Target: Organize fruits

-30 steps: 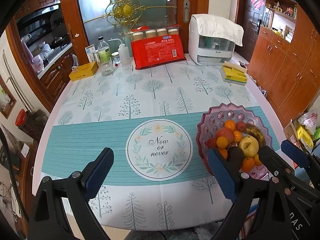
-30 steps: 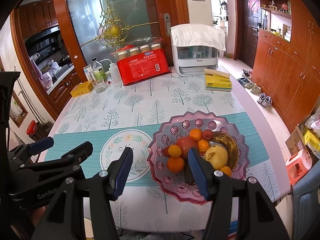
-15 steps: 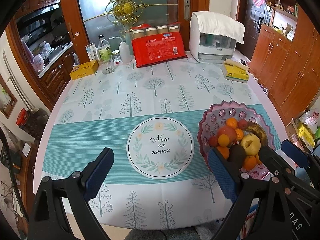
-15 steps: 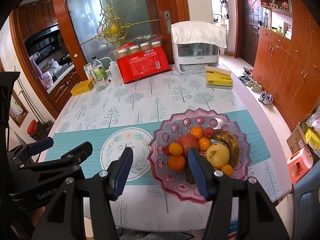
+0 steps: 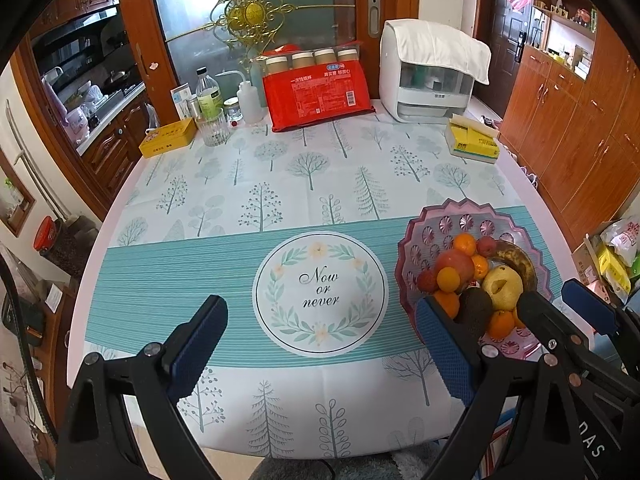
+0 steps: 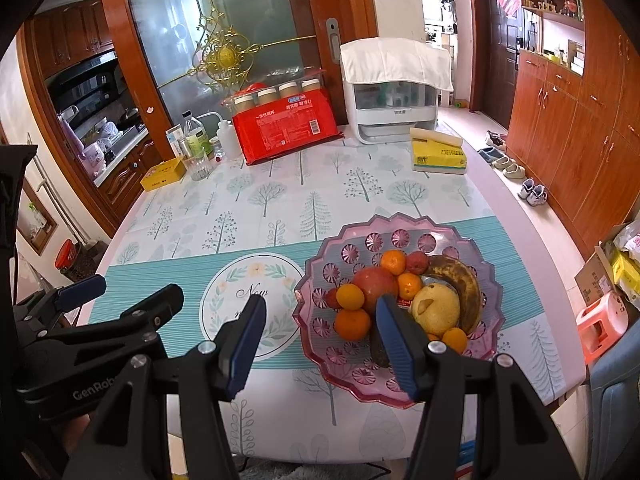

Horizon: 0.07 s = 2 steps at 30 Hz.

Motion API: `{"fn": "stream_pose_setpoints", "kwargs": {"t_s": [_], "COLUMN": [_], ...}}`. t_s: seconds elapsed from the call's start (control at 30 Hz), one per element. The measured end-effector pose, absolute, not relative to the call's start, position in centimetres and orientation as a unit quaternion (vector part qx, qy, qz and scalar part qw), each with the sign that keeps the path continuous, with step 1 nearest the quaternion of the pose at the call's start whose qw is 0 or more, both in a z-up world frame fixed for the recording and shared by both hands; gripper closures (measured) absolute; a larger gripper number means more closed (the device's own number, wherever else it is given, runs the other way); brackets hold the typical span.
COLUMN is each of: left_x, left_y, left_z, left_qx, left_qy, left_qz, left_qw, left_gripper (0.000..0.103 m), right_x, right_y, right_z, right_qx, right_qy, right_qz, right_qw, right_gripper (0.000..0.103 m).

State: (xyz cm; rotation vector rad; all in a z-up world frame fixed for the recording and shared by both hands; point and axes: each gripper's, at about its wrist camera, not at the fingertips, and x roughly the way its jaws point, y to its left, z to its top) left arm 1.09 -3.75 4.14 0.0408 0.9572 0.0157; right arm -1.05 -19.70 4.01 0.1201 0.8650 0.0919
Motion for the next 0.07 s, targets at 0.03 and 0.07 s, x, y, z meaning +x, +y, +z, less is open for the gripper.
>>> {"fn": "stream_pose_setpoints", "kwargs": {"t_s": [0.03,0.07], "left_x": [1.01,1.01], "left_y": [-3.71,-3.71], "left_z": [4.02,4.01], "left_qx": [0.02,0.02], "left_qy": [0.461,0.461], "left_qz": [0.008,0.007], "left_qw": [0.887,0.887], "left_gripper": [0.009,0.009], "right_x": [-1.05,-1.05], "right_y": [-19.7,-19.7], "right_z": [4.01,4.0], "right_qx": [0.058,0.058], "right_qy": [0.419,0.419], "right_qz": [0.045,0.044], "right_qw": [0.905,0.905], "right_gripper": [0.045,0.045]}}
